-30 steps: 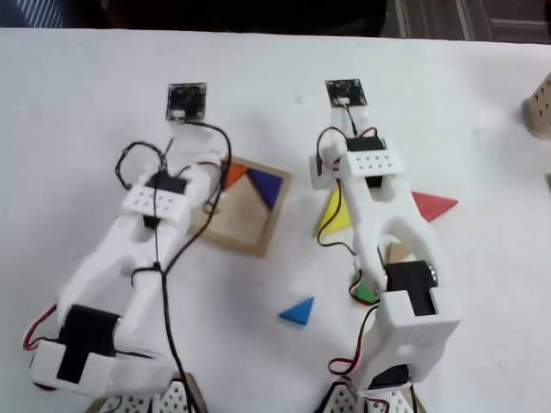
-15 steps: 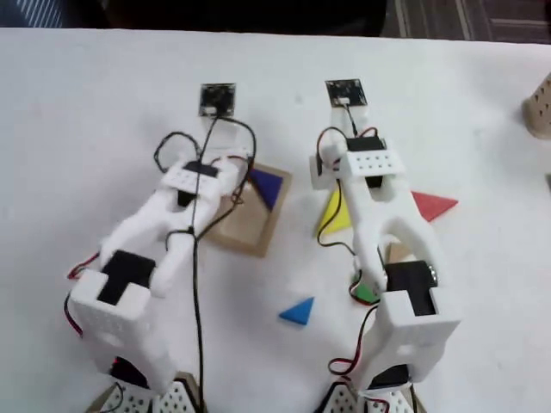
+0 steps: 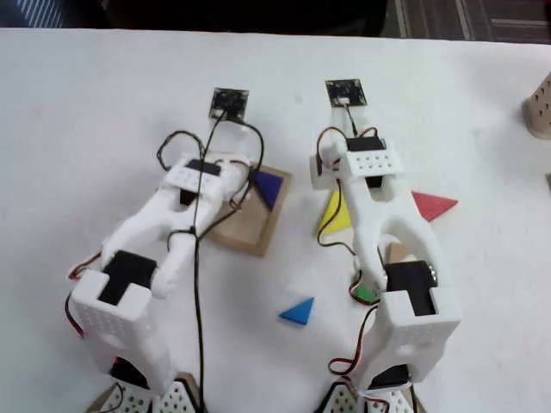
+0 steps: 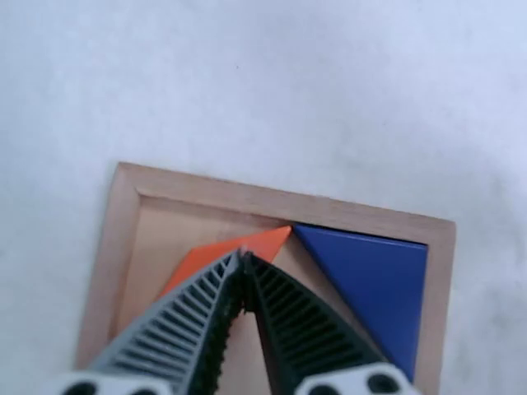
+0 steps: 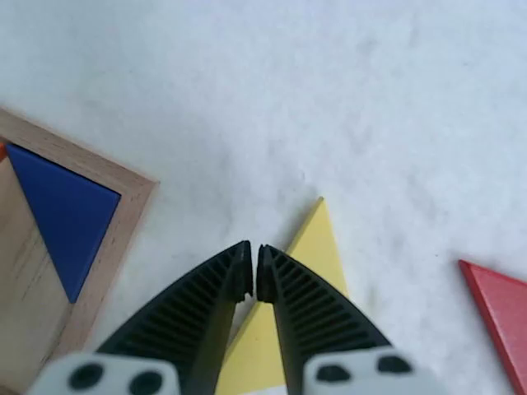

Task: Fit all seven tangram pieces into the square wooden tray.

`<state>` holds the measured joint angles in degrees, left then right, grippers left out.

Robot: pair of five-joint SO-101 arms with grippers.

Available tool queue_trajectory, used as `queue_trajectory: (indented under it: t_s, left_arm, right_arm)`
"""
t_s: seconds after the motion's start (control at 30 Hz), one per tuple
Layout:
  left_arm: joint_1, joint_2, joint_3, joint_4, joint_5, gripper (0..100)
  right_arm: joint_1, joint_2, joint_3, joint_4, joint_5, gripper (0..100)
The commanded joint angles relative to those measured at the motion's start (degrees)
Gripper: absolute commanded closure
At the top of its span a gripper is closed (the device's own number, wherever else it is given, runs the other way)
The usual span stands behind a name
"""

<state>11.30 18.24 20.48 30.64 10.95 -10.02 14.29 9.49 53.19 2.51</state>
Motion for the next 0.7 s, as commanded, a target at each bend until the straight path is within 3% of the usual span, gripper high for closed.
queue_trajectory:
  t_s: [0.0, 0.13, 0.23, 0.4, 0.6, 0.67]
  left_arm:
    - [0.84, -0.48, -2.02, 0.79, -0.88, 98]
    - [1.01, -0.75, -2.11, 4.13, -1.05, 98]
    - [1.01, -2.59, -0.53, 4.84, -5.36, 98]
    - [3.12, -7.34, 7.3, 0.09, -10.37, 98]
    - [2.86, -14.9, 13.54, -6.24, -9.93, 98]
    - [1.71, -16.92, 14.24, -8.44, -6.42, 98]
  right_arm:
    - [0.4, -0.92, -2.99, 0.04, -0.09, 97.8]
    - [0.4, -1.01, -2.99, 0.04, -0.09, 97.8]
    - [0.4, -1.1, -2.99, 0.04, -0.09, 97.8]
    - [0.4, -1.19, -2.99, 0.04, -0.09, 97.8]
    - [0.4, -1.19, -2.99, 0.04, -0.09, 97.8]
    - [0.4, -1.19, -2.99, 0.04, -0.09, 97.8]
